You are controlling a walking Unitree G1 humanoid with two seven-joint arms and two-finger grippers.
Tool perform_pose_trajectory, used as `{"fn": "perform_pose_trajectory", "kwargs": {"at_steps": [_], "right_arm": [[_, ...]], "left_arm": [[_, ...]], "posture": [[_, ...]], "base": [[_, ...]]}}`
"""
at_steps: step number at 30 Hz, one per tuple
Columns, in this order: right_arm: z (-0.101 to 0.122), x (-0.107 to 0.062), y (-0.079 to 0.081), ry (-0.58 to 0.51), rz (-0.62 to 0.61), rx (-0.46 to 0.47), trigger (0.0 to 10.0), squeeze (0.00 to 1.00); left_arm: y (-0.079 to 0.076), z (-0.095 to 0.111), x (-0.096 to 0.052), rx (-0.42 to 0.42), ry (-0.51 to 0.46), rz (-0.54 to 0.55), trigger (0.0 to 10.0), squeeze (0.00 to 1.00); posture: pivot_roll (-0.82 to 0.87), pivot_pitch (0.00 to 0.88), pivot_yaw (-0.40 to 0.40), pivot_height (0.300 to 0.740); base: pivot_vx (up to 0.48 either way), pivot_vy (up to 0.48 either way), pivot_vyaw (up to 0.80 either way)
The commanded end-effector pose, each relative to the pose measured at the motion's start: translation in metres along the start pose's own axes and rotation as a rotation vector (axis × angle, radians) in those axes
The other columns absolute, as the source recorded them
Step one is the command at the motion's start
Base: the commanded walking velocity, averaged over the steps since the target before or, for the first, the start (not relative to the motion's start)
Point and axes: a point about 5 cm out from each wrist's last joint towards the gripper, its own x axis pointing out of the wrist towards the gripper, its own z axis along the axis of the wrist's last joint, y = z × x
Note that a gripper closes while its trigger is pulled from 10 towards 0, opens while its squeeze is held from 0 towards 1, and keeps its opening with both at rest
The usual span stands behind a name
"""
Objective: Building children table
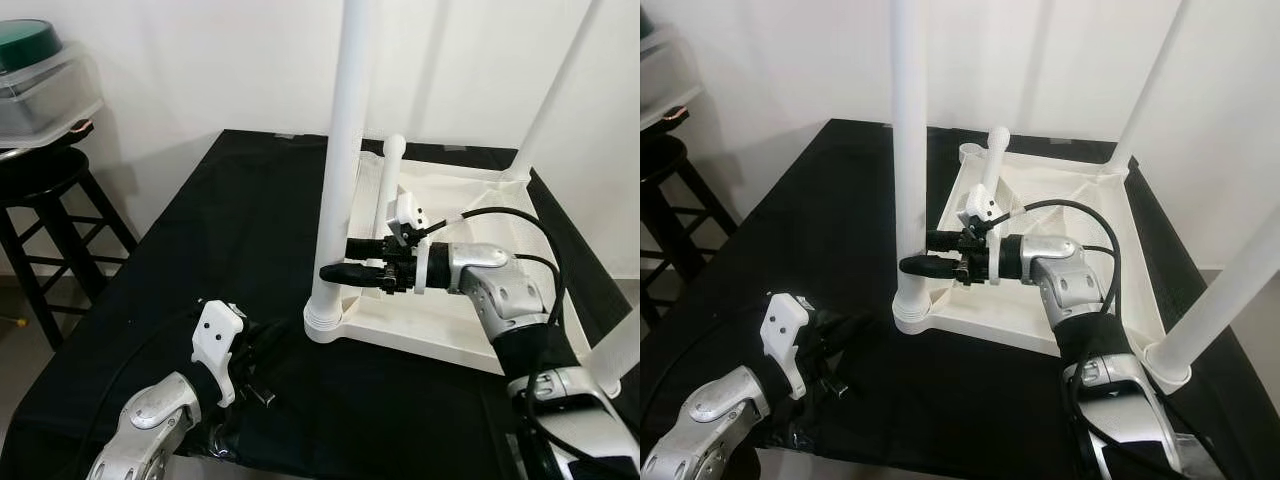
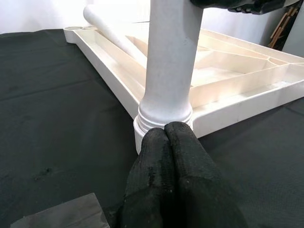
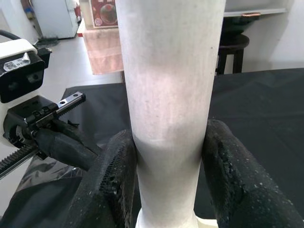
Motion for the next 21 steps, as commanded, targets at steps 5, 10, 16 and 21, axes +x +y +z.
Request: {"fn": "perform_pose_trajectory", "kwargs": {"at_steps": [5,10,16,21], "right_arm": [[-0.004,-0.003,0.002,-0.014,-0.002,-0.013,0.0,0.0],[-0.02,0.003,0.011,0.038,-0.195,0.006,0.0,0.0],[-0.048,0.047,0.068,0.005,-0.662,0.165,0.0,0.0],[-0.063,0.043,0.065,0.065,-0.653,0.236,0.0,0.0]], "left_arm": [[-0.002,-0.003,0.0,-0.014,-0.001,-0.004,10.0,0.0],[-0.002,-0.002,-0.001,-0.015,-0.004,-0.004,10.0,0.0],[0.003,0.0,-0.004,-0.013,-0.002,-0.006,10.0,0.0],[0.003,-0.001,-0.003,-0.027,-0.007,-0.005,10.0,0.0]], "posture": [[0.04,0.044,-0.05,0.74],[0.03,0.052,-0.061,0.74],[-0.02,0.065,-0.009,0.74],[0.0,0.065,-0.026,0.74]], "base": [[0.0,0.0,0.0],[0.0,0.0,0.0],[0.0,0.0,0.0],[0.0,0.0,0.0]]}}
